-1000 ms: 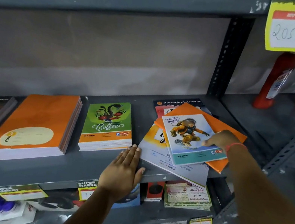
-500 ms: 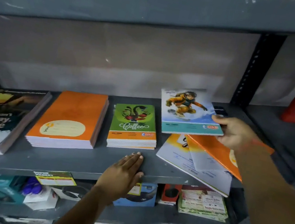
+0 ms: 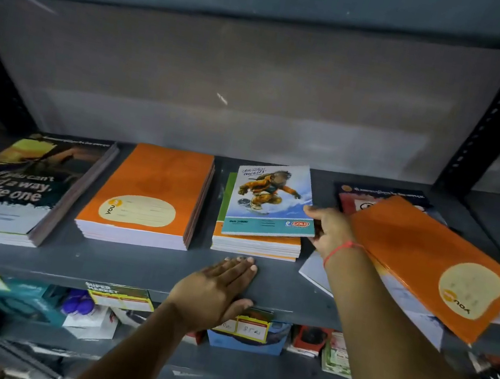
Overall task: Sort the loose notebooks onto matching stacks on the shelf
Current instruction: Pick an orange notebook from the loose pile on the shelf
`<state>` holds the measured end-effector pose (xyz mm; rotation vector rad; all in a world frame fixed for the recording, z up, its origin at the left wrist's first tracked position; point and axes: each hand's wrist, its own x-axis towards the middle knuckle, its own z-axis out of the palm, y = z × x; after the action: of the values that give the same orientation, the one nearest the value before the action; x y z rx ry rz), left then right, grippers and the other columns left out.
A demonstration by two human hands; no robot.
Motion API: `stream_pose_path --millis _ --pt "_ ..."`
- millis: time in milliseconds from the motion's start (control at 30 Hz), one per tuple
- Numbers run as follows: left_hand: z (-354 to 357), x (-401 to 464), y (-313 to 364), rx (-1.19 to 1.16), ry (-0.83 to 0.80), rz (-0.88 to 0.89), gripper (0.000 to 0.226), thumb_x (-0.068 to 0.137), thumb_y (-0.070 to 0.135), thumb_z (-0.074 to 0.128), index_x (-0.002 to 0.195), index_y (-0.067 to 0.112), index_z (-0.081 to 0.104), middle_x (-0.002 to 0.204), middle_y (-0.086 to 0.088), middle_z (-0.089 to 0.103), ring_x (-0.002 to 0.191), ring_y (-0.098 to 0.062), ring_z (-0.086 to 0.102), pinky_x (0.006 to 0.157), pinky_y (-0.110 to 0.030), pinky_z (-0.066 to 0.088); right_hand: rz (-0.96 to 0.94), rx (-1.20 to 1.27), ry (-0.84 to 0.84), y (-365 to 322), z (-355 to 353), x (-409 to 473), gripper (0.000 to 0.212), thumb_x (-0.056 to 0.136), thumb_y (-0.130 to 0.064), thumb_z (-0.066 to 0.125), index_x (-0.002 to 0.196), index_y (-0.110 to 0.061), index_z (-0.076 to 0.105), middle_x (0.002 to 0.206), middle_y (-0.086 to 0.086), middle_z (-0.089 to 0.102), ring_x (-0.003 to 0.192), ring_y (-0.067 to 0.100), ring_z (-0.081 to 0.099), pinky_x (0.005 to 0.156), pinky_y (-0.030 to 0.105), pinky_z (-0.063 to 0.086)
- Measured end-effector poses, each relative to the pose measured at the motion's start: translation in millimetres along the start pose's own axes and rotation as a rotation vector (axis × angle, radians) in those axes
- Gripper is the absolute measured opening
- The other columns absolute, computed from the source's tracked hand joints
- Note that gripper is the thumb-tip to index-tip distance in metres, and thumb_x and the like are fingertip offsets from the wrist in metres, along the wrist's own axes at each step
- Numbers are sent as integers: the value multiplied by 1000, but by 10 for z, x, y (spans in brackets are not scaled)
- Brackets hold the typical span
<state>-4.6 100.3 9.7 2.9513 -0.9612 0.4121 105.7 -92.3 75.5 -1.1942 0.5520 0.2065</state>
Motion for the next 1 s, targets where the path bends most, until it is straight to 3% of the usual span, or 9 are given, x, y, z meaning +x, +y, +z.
stream_pose_path --millis 133,233,300,433,633,800,933,1000 --pt "18 -1 0 3 15 3 62 90 50 22 115 13 65 117 -3 69 104 -15 67 82 -27 57 -17 -41 73 37 27 70 19 82 -4 64 70 -4 50 106 19 65 89 32 62 75 36 50" --pt "28 -1 -8 13 36 11 64 93 49 16 115 14 65 117 -2 69 105 -13 66 84 -26 55 -75 -193 141 68 33 115 19 81 -10 68 72 -5 52 107 18 68 93 32 67 83 39 55" --pt "29 -3 -10 17 37 17 62 91 51 21 115 14 65 116 -2 70 105 -13 66 84 -27 55 -133 -283 179 86 44 128 17 81 -13 68 76 -4 55 107 19 69 94 33 68 85 40 56" --pt "36 -5 -7 10 40 13 58 86 49 30 116 12 64 117 -4 69 106 -16 66 84 -29 56 -218 -553 247 95 63 110 28 83 -21 67 65 -6 52 105 19 70 94 33 68 89 40 55" --pt "14 -4 -5 2 16 14 61 90 50 23 116 14 64 117 -2 69 107 -13 65 87 -25 53 -265 -681 247 168 22 113 25 85 -25 64 93 -2 65 104 17 70 87 28 67 79 33 54" --pt "-7 7 -2 -8 -13 20 58 86 49 29 115 13 65 116 -3 70 106 -13 66 86 -25 53 -284 -695 236 192 36 97 25 85 -25 64 98 -4 65 104 16 70 76 21 60 54 20 44" --pt "-11 6 -3 5 -27 35 54 85 48 36 115 13 65 116 -3 70 106 -14 66 86 -26 53 -283 -681 222 214 67 93 26 84 -24 65 100 -4 65 103 17 70 79 25 64 65 28 52" --pt "-4 9 -11 28 -15 35 52 82 49 47 114 12 65 115 -4 70 105 -14 66 85 -27 53 -295 -681 223 225 75 87 23 84 -23 65 98 -4 66 101 17 71 74 23 62 57 24 49"
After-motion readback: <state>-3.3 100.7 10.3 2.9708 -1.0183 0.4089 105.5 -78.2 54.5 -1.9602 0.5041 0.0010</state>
